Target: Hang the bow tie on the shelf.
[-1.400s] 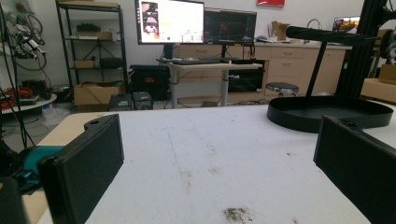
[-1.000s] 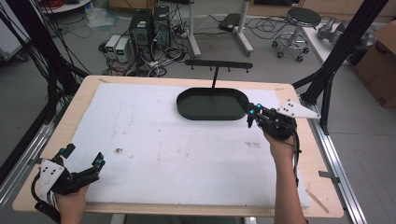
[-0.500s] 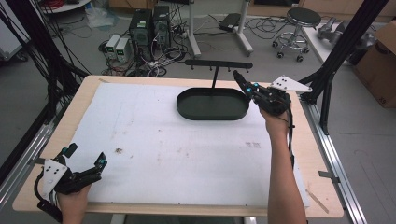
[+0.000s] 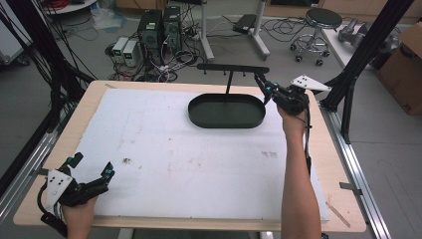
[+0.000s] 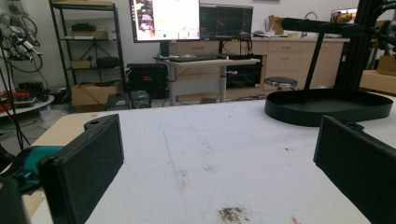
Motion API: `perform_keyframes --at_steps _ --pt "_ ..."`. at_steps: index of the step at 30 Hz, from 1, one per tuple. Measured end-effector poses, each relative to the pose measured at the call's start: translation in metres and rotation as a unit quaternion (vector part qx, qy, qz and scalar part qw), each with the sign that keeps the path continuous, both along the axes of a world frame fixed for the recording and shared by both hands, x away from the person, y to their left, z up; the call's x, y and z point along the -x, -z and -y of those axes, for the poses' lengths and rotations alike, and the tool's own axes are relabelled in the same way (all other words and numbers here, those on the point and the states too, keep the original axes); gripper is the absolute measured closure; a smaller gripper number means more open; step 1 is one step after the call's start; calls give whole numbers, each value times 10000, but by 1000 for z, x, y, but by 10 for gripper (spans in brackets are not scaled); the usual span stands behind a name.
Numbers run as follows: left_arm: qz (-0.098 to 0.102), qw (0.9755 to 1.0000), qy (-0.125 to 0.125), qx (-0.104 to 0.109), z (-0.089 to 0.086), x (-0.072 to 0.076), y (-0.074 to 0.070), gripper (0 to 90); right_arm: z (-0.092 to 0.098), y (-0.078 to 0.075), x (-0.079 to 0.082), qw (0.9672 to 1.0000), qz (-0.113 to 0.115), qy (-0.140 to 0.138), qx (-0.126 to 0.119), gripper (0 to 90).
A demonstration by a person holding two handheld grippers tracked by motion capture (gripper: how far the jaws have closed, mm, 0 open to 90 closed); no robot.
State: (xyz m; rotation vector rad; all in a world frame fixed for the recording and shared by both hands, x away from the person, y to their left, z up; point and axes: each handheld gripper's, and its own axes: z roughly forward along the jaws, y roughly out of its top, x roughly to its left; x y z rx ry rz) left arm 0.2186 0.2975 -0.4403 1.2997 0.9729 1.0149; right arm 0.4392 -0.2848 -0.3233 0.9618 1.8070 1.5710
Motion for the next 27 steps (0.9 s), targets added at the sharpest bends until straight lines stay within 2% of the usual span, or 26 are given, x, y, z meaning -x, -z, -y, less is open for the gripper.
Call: perform_keyframes --at_steps 7,9,18,27 --pt "-3 10000 -5 9 0 -1 0 21 4 8 -9 9996 -23 228 -179 872" --pt "0 10000 -31 16 -1 -1 0 21 9 11 -13 9990 -25 340 -294 872" --pt "10 9999 -89 52 -3 -1 0 21 12 19 -22 9974 61 608 -377 873" --pt "-13 9999 -110 33 -4 -2 2 21 13 26 -29 9951 33 915 -367 871"
